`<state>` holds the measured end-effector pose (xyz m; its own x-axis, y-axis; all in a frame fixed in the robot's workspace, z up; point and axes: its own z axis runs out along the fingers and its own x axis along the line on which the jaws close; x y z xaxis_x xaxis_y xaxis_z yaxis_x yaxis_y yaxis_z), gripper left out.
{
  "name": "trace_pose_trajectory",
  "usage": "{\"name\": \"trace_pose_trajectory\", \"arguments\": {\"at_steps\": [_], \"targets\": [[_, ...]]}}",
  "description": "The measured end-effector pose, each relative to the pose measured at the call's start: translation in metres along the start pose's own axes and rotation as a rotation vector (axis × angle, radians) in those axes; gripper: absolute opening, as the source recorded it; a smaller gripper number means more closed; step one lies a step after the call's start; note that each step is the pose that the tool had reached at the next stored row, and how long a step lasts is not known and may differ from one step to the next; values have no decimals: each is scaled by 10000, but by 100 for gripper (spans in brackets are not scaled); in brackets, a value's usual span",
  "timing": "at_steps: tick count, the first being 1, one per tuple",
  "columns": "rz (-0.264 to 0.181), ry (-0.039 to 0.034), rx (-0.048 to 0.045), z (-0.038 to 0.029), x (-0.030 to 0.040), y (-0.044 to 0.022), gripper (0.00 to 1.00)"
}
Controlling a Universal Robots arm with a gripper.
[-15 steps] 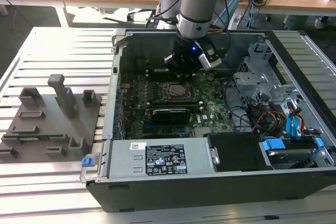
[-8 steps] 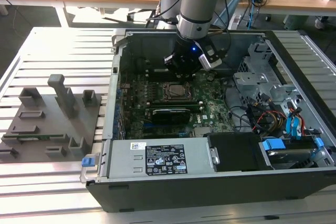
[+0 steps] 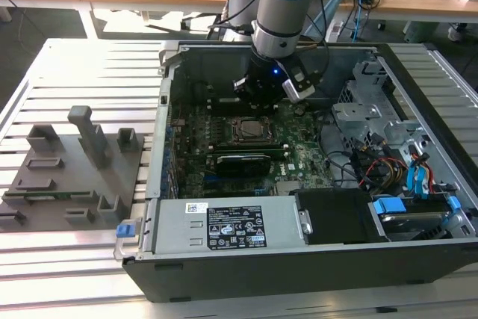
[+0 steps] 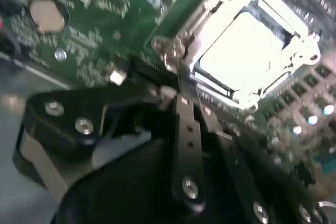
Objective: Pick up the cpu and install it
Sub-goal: 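Install the first cpu locking lever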
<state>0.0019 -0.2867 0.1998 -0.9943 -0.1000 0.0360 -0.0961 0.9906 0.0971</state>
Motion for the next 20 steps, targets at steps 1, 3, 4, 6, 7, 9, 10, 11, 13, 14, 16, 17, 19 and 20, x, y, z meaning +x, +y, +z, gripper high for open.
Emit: {"name": "trace_pose_trajectory", "arguments": {"at_steps": [1,3,4,6,7,9,10,11,13,14,16,17,19,20], "targets": [[1,-4,-8,0,-1,0,11],[-1,-12,-7,-26,-2,2,11],[0,-4,33,-46,0,2,11],[8,12,181,-79,2,-2,11],[16,31,366,-94,4,-9,11],[22,47,525,-105,6,-28,11],[28,58,636,-110,8,-42,11],[30,64,701,-113,9,-54,11],[38,78,850,-118,12,-83,11],[43,88,948,-123,14,-103,11],[49,100,1089,-127,17,-128,11],[52,108,1167,-131,18,-139,11],[64,138,1443,-159,24,-185,11],[64,137,1443,-174,25,-192,11]]}}
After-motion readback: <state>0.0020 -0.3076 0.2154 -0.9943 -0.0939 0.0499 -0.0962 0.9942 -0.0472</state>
